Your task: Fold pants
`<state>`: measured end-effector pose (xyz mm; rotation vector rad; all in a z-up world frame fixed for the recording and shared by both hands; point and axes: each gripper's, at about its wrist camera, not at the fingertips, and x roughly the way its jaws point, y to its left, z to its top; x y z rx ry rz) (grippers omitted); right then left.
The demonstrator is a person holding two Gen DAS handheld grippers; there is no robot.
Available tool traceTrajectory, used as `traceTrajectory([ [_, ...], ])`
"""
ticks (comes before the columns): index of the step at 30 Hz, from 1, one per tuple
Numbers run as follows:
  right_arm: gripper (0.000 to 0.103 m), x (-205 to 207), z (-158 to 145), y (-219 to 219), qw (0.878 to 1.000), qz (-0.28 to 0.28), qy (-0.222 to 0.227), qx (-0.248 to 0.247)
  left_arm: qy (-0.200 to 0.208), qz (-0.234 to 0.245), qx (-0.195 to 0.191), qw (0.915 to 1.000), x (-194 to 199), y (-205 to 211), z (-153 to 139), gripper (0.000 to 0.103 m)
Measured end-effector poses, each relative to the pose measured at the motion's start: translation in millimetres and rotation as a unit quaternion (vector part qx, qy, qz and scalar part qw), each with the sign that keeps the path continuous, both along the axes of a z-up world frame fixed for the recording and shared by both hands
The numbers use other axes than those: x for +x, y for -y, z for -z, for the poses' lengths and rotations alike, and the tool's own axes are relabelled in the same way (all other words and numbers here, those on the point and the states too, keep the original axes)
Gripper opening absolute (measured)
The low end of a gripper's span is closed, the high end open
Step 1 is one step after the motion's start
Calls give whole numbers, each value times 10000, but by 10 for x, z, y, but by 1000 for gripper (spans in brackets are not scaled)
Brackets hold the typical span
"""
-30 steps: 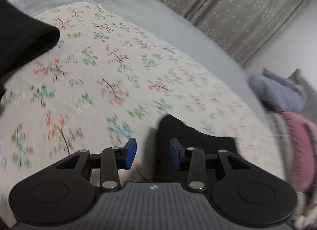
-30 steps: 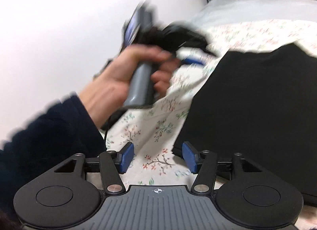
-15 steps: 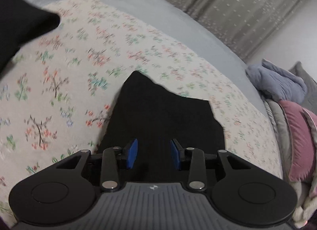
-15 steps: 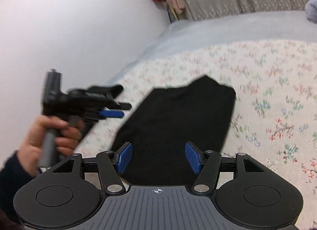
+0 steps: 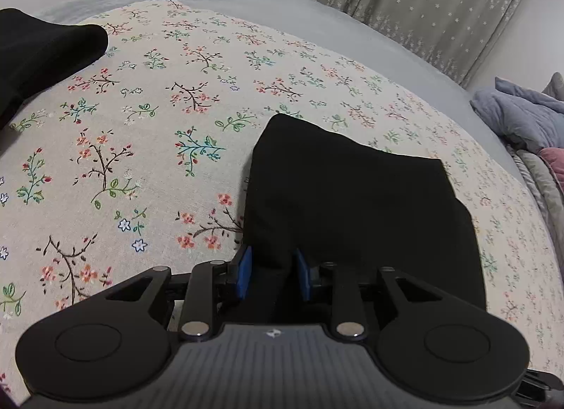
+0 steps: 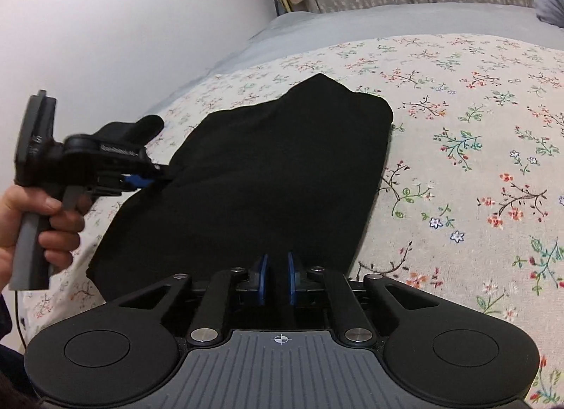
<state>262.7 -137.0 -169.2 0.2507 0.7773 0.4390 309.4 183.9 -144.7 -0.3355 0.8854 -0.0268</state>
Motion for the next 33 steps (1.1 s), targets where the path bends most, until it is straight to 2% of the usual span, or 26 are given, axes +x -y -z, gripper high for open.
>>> traceTrajectory([
  [2, 12, 13, -27, 29, 10000, -21, -29, 69, -17, -18, -73, 10000, 3, -47, -7, 36],
  [4, 18, 14, -73, 91, 9997, 64, -33, 237, -60, -65, -212, 9997, -8, -124, -29, 48],
  [5, 19, 12, -97, 126, 9995, 125, -33, 281, -46, -62, -379, 9993, -22, -178, -42, 50],
  [8, 26, 31, -148, 219, 9990, 305, -13, 318, 54, 73, -990, 9951, -85, -308, -75, 66],
  [9, 34, 33, -158, 260, 9986, 390, -29, 364, 52, 80, -1156, 9932, -109, -343, -78, 74],
  [10, 40, 42, -153, 299, 9979, 489, -56, 427, 41, 42, -1284, 9917, -124, -377, -74, 77],
  [11, 51, 46, -140, 339, 9970, 568, -94, 511, 26, -6, -1395, 9902, -137, -418, -61, 78],
  [13, 53, 60, -90, 413, 9949, 641, -210, 744, -42, -33, -1669, 9860, -130, -473, -19, 79],
  [17, 53, 132, 70, 545, 9827, 679, -550, 1634, -228, 198, -2315, 9724, -95, -499, 116, 89],
  [20, 53, 213, 213, 616, 9700, 773, -768, 2175, -316, 244, -2213, 9744, -54, -453, 167, 91],
  [22, 51, 264, 259, 642, 9655, 817, -820, 2332, -292, 269, -2374, 9706, -28, -444, 190, 98],
  [24, 50, 317, 282, 663, 9624, 855, -851, 2434, -309, 279, -2485, 9677, -1, -446, 212, 99],
  [29, 49, 399, 283, 615, 9655, 896, -751, 2325, -346, 474, -2484, 9669, 29, -418, 218, 99],
  [30, 49, 411, 285, 600, 9661, 888, -726, 2313, -340, 507, -2388, 9691, 32, -379, 213, 97],
  [33, 49, 435, 307, 569, 9660, 896, -672, 2331, -373, 320, -2083, 9768, 41, -297, 204, 83],
])
